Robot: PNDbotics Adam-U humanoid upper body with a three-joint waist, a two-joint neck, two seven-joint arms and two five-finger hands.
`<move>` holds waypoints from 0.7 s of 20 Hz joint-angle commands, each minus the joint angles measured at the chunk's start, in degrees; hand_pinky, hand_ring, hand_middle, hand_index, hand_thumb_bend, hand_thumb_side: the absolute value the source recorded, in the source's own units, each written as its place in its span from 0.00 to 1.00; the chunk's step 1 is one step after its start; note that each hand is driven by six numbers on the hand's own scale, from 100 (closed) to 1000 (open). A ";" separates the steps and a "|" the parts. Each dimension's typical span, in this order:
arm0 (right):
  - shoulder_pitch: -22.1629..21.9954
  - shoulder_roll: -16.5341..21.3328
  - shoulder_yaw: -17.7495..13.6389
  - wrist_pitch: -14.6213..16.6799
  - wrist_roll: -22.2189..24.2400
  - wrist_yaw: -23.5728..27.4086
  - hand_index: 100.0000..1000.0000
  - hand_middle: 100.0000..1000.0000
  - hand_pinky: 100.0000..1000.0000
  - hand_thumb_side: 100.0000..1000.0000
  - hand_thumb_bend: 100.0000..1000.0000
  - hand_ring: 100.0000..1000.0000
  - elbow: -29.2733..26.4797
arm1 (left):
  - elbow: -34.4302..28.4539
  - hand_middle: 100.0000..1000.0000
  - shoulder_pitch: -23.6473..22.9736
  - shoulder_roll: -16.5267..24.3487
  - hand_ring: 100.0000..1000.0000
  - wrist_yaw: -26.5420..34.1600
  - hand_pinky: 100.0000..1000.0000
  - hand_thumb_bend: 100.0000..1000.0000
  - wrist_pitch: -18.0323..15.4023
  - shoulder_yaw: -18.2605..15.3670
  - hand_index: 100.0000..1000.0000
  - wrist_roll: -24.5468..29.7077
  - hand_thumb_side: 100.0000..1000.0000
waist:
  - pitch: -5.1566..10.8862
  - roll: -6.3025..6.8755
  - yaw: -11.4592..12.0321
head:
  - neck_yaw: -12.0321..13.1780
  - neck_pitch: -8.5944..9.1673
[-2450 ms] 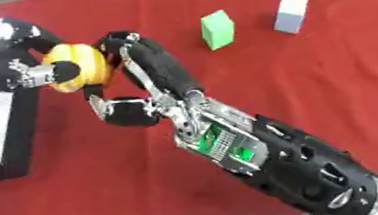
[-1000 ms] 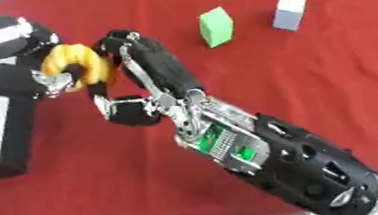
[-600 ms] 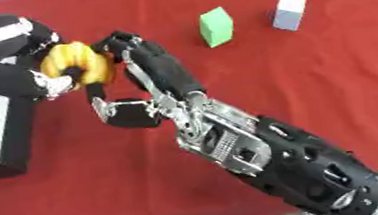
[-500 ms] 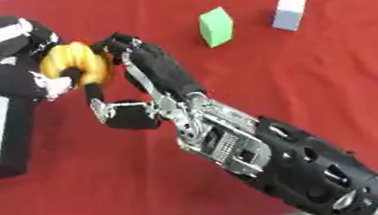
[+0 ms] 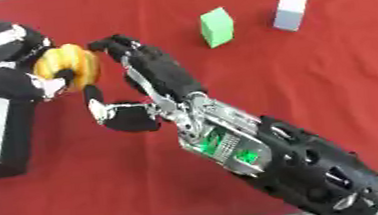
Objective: Pick up the objects with one hand, pass them to the other hand, and then place them into the box on the other side of the table.
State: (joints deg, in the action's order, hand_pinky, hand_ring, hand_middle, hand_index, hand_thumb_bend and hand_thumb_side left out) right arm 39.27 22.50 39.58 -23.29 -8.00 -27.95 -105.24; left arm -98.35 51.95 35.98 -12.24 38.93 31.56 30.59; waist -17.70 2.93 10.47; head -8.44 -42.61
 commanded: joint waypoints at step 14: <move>0.09 2.45 -1.94 -1.83 -2.19 3.14 0.86 0.77 0.77 0.36 0.00 0.73 -2.50 | -6.29 0.30 -11.18 14.29 0.49 8.60 0.73 0.00 -0.14 -13.06 0.29 -12.62 0.18 | 1.16 -0.04 -0.23 | 2.87 1.39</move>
State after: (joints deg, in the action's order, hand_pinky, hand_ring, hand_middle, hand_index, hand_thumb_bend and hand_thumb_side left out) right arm 38.78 24.05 38.32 -24.98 -9.86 -25.30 -106.33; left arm -103.46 40.34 47.03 -4.74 38.91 20.56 19.57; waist -17.70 2.86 10.22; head -6.09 -42.00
